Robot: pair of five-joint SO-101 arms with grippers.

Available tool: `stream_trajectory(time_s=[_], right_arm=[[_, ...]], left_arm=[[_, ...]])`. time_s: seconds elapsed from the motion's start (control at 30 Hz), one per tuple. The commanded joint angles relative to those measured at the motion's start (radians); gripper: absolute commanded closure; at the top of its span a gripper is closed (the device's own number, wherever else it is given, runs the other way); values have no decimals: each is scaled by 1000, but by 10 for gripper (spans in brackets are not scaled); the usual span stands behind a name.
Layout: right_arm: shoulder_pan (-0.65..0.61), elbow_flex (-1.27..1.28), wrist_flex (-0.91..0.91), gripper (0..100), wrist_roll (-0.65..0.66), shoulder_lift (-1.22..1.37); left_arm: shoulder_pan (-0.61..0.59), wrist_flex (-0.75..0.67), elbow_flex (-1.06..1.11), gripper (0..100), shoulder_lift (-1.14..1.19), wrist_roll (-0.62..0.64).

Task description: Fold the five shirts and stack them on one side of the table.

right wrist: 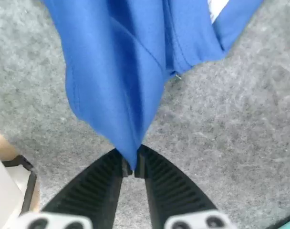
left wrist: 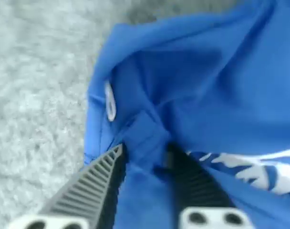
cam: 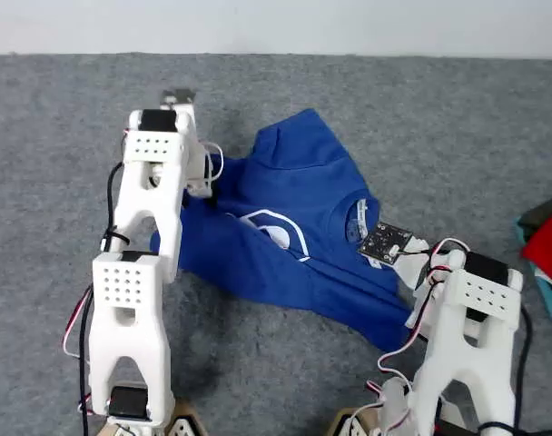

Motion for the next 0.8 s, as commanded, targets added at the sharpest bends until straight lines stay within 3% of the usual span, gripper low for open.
stream_trajectory(time_s=[0.0,0.4,0.6,0.77], right_arm=[[18,-49,12,988,14,-28],[12,-58,13,988,14,-30],[5,-184,157,988,15,-97],[-142,-167,191,983,-6,-127]], left_arm=[[8,29,39,987,-5,-163],[5,29,47,987,-307,-192],[-26,31,51,987,-397,-193],[-31,29,193,986,-399,-195]])
